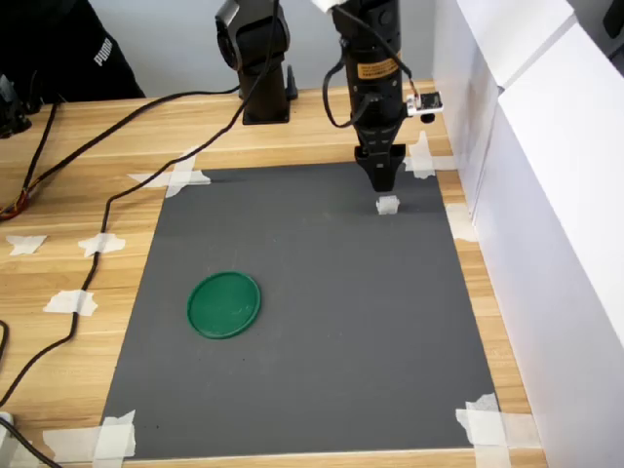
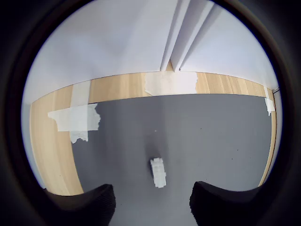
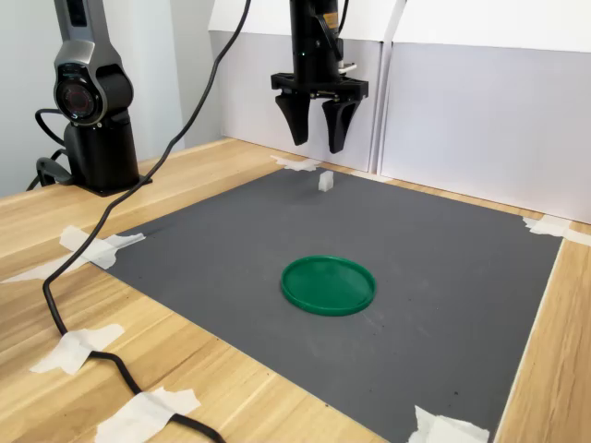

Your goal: Grasp a white terminal and put it on the green lid.

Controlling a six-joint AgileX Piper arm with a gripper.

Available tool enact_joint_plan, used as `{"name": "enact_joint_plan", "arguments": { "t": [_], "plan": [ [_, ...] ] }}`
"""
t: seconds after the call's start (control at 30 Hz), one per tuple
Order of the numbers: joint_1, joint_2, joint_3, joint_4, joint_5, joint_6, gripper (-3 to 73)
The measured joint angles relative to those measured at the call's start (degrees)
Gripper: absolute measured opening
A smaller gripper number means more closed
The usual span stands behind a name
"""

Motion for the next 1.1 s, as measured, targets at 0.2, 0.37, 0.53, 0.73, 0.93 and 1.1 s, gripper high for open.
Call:
{"name": "enact_joint_plan", "arguments": {
  "t": [0.2, 0.37, 0.53, 0.73, 0.93, 1.1],
  "plan": [
    [0.0, 3.1, 0.0, 0.1, -1.6, 0.0, 67.6],
    [0.0, 5.7, 0.0, 0.4, -2.0, 0.0, 67.6],
    [0.5, 7.5, 0.0, 0.9, -2.9, 0.1, 67.6],
    [1.9, 9.1, 0.0, 1.0, -3.1, 2.2, 67.6],
    [1.9, 9.4, 0.0, -0.9, -3.6, 5.9, 64.6],
    [1.9, 9.5, 0.0, -1.5, -5.0, 6.8, 59.3]
  ]
}}
